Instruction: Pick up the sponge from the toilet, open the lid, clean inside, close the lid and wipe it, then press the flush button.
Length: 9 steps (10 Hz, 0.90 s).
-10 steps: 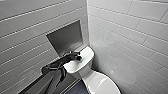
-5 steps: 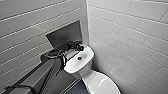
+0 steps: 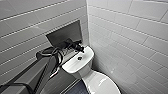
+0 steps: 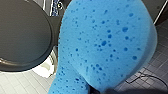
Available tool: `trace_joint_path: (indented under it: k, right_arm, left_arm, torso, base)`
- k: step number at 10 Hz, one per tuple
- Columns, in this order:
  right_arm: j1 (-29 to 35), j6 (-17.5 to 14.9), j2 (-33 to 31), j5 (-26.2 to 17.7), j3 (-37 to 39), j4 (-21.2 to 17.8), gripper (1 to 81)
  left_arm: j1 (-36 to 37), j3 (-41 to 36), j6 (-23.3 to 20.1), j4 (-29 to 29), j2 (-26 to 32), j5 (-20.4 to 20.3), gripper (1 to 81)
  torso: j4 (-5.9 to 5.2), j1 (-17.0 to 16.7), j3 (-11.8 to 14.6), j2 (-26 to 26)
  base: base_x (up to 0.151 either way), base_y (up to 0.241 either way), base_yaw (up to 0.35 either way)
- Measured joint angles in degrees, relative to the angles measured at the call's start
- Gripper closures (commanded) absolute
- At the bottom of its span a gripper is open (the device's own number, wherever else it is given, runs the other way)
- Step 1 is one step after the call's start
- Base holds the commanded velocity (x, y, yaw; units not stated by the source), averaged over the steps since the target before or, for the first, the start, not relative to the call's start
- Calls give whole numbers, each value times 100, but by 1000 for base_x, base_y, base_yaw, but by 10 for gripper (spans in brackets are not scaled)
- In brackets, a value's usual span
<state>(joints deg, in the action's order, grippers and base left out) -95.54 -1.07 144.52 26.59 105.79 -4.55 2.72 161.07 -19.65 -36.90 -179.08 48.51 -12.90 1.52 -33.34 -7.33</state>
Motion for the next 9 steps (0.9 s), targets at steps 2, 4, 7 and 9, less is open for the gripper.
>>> trace_joint_path:
  k: [2,4,7,9]
  right_arm:
    - [0,0,-26,37,-2,0,811]
    - [1,-2,-96,218,-20,0,811]
    - [12,-33,-100,232,-41,0,811]
    - [17,-38,-107,232,-78,0,811]
  left_arm:
    - [-52,-972,-466,-369,529,474,811]
    - [-307,-2070,-741,-549,1292,607,811]
    - [-517,-4137,-852,-588,2530,386,811]
    - [-638,-5355,-780,-645,3552,111,811]
  torso:
    - [0,0,0,0]
    - [0,0,0,0]
    - [0,0,0,2]
    - [2,0,0,2]
  base:
    - [0,0,0]
    - [0,0,0]
    - [0,0,0]
    - [0,0,0]
